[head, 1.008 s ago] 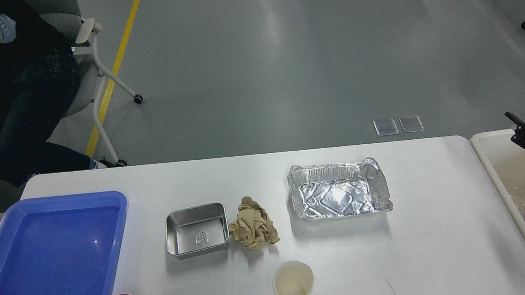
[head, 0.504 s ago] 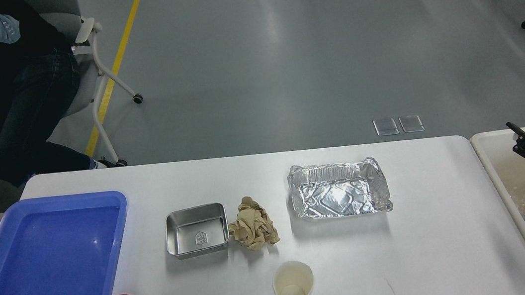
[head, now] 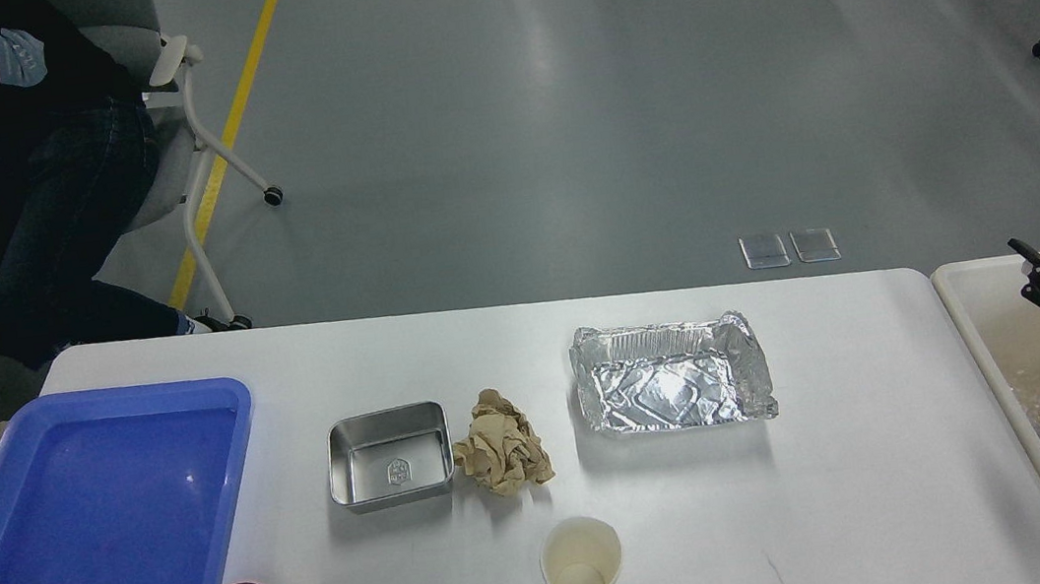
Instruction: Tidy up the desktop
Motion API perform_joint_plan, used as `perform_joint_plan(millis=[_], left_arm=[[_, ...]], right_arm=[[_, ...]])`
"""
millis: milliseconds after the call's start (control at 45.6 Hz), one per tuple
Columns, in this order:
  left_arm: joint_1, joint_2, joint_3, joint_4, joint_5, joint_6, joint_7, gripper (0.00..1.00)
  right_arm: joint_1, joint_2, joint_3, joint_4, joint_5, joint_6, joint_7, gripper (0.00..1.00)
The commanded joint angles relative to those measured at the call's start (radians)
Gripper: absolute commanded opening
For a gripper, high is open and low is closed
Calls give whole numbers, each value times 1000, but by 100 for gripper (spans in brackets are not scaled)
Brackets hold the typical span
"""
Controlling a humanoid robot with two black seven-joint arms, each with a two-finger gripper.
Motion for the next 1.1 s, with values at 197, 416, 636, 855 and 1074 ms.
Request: perform_joint_plan(millis=[197, 416, 636, 855, 1074], left_arm=[[-58, -7, 2, -229, 305, 0, 98, 100], [-52, 70, 13, -512, 364, 0, 119, 100], [-51, 67, 13, -567, 356, 0, 116, 100], [47, 11, 19, -570, 361, 0, 132, 100], [152, -133, 24, -556, 359, 0, 141, 100]], right_arm=[[1, -49, 8, 0, 0, 0, 0, 100], [-1, -89, 38, -2, 0, 1, 0, 100], [-1, -97, 40, 0, 0, 1, -8, 100], [-1, -97, 37, -2, 0, 1, -8, 100], [-1, -97, 29, -5, -2, 1, -9, 100]])
